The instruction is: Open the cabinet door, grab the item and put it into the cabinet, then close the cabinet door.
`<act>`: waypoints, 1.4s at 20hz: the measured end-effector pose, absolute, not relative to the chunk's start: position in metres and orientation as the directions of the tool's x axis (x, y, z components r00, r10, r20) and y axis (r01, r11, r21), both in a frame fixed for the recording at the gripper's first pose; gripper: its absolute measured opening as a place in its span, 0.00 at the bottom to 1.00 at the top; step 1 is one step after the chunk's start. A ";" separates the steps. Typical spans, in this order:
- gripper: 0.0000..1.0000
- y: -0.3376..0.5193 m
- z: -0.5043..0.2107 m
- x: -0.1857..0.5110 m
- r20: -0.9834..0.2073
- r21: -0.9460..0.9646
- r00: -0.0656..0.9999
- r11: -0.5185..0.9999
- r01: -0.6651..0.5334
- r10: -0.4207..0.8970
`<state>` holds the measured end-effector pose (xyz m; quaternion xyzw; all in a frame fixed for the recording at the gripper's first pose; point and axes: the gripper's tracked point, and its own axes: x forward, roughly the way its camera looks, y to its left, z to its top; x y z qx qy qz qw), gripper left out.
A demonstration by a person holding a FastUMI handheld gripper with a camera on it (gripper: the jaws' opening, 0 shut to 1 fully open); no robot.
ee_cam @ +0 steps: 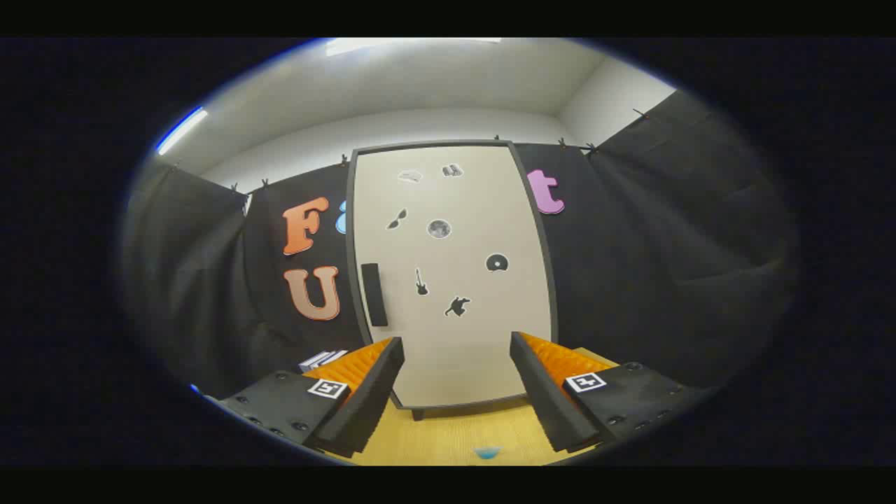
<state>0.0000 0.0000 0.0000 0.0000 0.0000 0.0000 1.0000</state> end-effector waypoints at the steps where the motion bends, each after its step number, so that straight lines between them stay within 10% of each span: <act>1: 0.98 -0.002 -0.001 -0.001 -0.001 0.008 1.000 1.000 0.006 -0.006; 28: 0.97 0.077 0.033 0.095 0.019 -0.090 0.994 0.990 -0.107 0.109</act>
